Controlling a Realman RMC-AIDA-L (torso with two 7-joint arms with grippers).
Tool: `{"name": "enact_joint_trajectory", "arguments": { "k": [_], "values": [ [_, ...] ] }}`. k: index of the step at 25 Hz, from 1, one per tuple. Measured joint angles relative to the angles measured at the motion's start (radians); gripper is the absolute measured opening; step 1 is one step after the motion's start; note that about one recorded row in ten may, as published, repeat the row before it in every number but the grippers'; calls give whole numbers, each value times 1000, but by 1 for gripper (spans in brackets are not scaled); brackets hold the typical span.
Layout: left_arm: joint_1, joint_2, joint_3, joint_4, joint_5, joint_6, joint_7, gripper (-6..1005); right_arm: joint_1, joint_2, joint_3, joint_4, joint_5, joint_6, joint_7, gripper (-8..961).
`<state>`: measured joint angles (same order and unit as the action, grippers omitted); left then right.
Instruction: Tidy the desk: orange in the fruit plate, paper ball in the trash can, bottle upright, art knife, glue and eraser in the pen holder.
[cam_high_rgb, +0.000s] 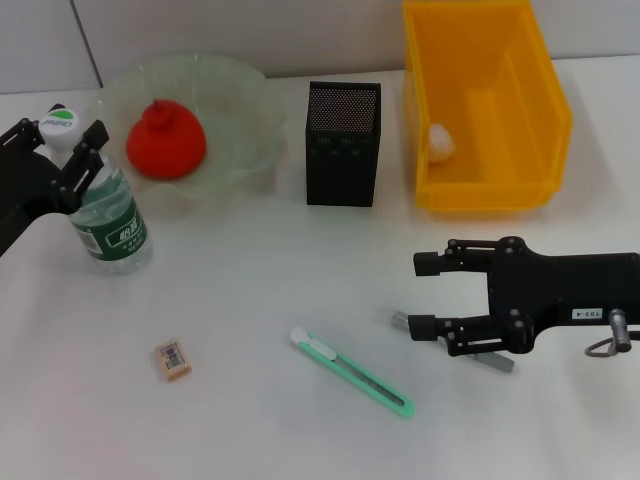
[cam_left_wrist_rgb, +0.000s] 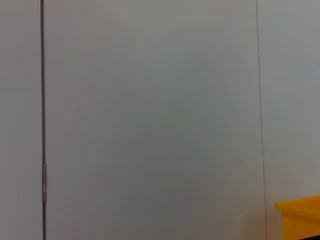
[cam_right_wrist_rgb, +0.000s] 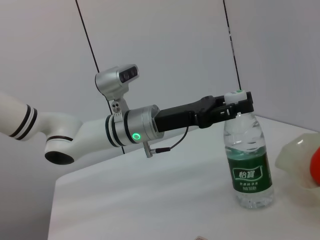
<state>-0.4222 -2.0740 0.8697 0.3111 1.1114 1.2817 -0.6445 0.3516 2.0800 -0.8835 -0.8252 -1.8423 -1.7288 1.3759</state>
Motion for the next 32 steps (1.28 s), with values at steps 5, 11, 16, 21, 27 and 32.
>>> {"name": "enact_joint_trajectory", "arguments": {
  "k": [5, 11, 16, 21, 27, 32],
  "values": [
    [-4, -4, 0, -27, -32, 2, 37, 506, 0, 0, 0, 0, 0, 0, 0, 778],
    [-6, -4, 9, -68, -89, 46, 110, 548, -2, 0, 0, 0, 0, 0, 0, 778],
    [-3, -2, 13, -69, -89, 70, 109, 737, -2, 0, 0, 0, 0, 0, 0, 778],
    [28, 0, -9, -65, -99, 141, 101, 772, -2, 0, 3, -7, 0, -2, 0, 778],
    [99, 3, 20, -69, -111, 274, 97, 807, 2, -1, 49, -20, 0, -11, 8, 777],
    [147, 4, 162, -67, -106, 354, 115, 807, 11, -3, 56, -76, -2, -13, 85, 777]
  ]
}}
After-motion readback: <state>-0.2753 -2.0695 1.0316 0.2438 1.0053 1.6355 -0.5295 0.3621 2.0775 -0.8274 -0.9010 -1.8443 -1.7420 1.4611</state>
